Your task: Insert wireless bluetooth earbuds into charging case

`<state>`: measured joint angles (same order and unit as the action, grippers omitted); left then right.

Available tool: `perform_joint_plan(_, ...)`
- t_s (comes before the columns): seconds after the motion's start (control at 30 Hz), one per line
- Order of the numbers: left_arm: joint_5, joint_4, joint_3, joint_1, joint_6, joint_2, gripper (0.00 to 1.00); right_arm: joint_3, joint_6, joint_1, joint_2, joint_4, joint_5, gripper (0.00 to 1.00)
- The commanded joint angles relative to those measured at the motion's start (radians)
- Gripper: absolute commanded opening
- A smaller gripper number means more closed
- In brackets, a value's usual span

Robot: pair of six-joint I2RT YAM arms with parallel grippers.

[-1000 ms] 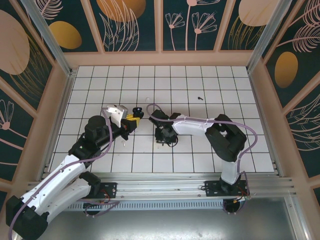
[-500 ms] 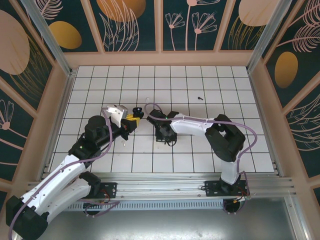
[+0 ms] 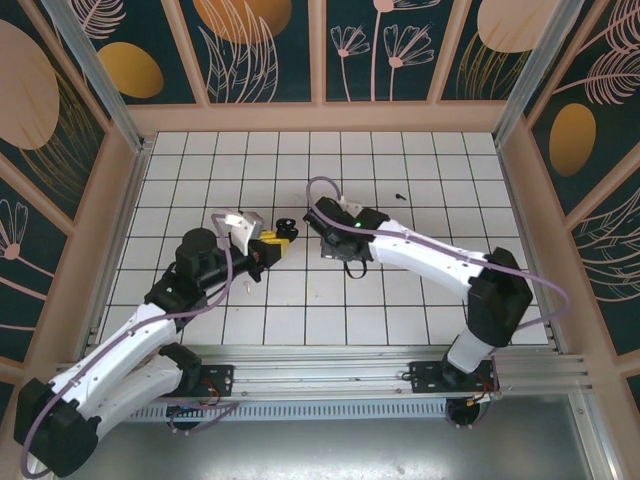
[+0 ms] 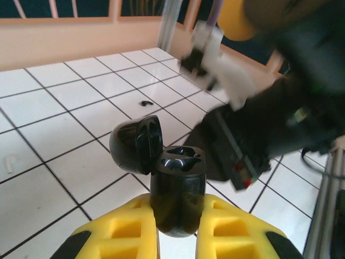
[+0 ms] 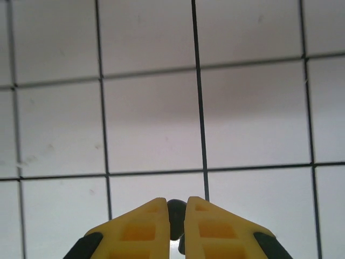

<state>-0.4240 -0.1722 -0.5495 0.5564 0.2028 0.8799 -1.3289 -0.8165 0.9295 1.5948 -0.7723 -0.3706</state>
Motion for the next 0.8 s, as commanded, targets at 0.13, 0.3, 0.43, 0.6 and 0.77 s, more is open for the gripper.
perform_joint_plan(0.13, -0.113, -0.23, -0.034, 0.006, 0.086, 0.121, 0.0, -0.038, 0.104, -0.026, -0.151, -0.011, -0.148, 0.11)
perform_joint_plan(0.3, -0.082, -0.288, -0.056, 0.034, 0.108, 0.174, 0.0, -0.022, 0.192, -0.074, -0.214, 0.055, -0.139, 0.1)
perform_joint_plan(0.43, -0.006, -0.311, -0.075, 0.099, 0.095, 0.214, 0.0, -0.046, 0.244, -0.099, -0.244, 0.08, -0.14, 0.1)
perform_joint_plan(0.6, 0.07, -0.455, -0.074, 0.174, 0.114, 0.267, 0.0, -0.043, 0.309, -0.104, -0.303, 0.143, -0.135, 0.09)
perform_joint_plan(0.77, 0.145, -0.535, -0.11, 0.219, 0.107, 0.324, 0.0, 0.05, 0.348, -0.111, -0.413, 0.266, -0.08, 0.08)
